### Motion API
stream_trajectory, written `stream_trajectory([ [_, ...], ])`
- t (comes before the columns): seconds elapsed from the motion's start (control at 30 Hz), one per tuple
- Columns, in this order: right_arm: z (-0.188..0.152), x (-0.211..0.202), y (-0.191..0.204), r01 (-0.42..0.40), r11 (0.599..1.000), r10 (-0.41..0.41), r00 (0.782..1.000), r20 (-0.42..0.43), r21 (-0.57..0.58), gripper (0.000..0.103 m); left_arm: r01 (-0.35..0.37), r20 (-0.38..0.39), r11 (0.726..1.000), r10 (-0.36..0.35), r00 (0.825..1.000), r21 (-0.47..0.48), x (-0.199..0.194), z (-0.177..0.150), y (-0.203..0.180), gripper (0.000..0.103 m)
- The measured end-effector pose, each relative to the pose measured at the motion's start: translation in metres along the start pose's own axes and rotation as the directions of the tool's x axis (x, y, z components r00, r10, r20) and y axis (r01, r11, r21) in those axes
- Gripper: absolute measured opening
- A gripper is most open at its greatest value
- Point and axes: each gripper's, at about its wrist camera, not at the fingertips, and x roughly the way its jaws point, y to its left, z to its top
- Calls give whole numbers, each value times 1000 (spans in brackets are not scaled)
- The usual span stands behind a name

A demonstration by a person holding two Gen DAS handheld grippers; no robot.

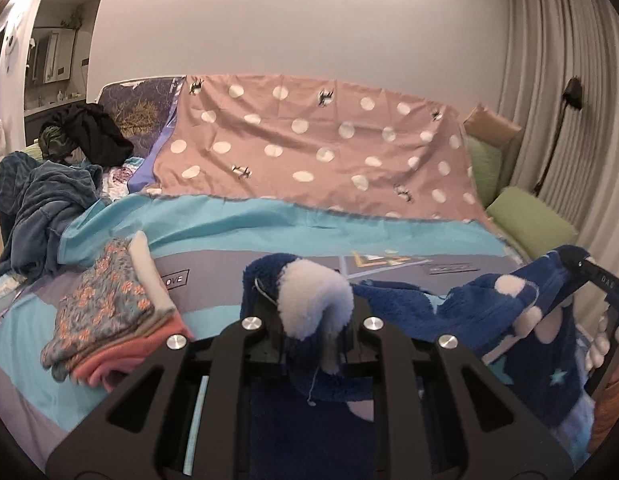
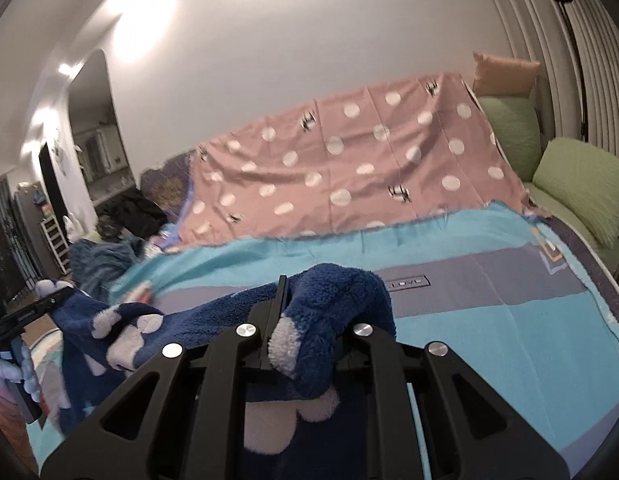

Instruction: Fold small clothes

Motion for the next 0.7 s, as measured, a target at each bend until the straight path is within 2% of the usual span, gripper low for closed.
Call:
stream_trajectory([
  [0.13,-15,62,-17,32,999,-30,993,-112,14,15,-49,-107,999,48,993,-8,65,-11,12,19],
  [0.2,-29,96,-29,62,998,-54,980,-193,34,15,-80,-158,997,78,984,-6,94,-24,18,19],
  [0.23,-36,108,-36,74,995,-57,969,-241,62,15,-96,-197,995,94,976,-4,112,-35,23,19],
  [0.27,-45,119,-43,86,991,-54,955,-291,99,15,-95,-266,995,88,960,-14,132,-46,28,19],
  [0.3,-53,130,-53,94,984,-37,939,-343,150,15,-85,-329,996,69,942,-33,146,-53,33,19],
  [0.33,-56,135,-59,91,979,-18,932,-361,184,15,-75,-361,996,51,931,-53,154,-58,37,19],
  [0.4,-56,135,-63,81,973,2,933,-361,215,14,-63,-349,995,33,936,-75,153,-56,43,19],
  [0.57,-55,132,-49,105,986,-51,932,-358,133,17,-64,-332,996,42,942,-56,149,-55,41,20],
  [0.6,-52,126,-47,105,987,-57,939,-340,122,19,-59,-316,996,37,948,-60,144,-53,41,22],
  [0.63,-48,117,-45,99,988,-58,948,-314,116,20,-41,-277,997,19,961,-73,131,-46,42,23],
  [0.7,-35,96,-41,80,991,-52,967,-249,107,35,10,-196,995,-30,980,-103,105,-32,44,32],
])
